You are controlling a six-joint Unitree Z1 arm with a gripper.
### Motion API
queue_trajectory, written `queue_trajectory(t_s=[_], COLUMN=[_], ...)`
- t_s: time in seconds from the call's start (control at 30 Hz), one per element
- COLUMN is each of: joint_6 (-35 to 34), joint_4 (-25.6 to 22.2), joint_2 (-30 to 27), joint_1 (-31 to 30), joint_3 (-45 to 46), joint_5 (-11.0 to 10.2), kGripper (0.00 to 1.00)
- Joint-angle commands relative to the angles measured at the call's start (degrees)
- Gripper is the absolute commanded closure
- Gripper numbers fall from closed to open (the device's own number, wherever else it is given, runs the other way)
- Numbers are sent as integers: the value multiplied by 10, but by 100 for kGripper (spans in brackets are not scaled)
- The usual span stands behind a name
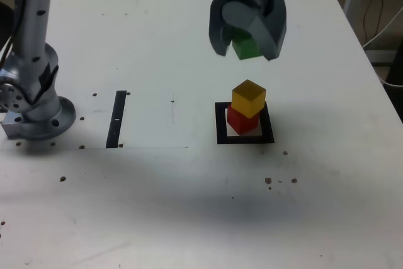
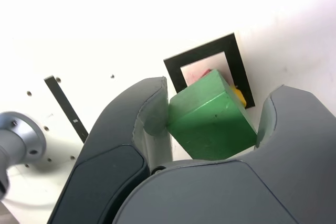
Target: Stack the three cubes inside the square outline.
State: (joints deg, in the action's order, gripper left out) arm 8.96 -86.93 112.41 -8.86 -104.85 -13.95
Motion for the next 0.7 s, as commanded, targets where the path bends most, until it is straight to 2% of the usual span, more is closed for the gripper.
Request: queue_trajectory(t_s=[0.0, 0.17, 0.37, 0.67], joint_6=[-13, -31, -29, -34], joint_4=[3, 18, 59, 87], joint_2=[-7, -12, -13, -14], joint_1=[-4, -6, -12, -27], joint_3=[7, 31, 66, 90], joint_5=[5, 24, 48, 51], kGripper=[61, 61, 61, 61])
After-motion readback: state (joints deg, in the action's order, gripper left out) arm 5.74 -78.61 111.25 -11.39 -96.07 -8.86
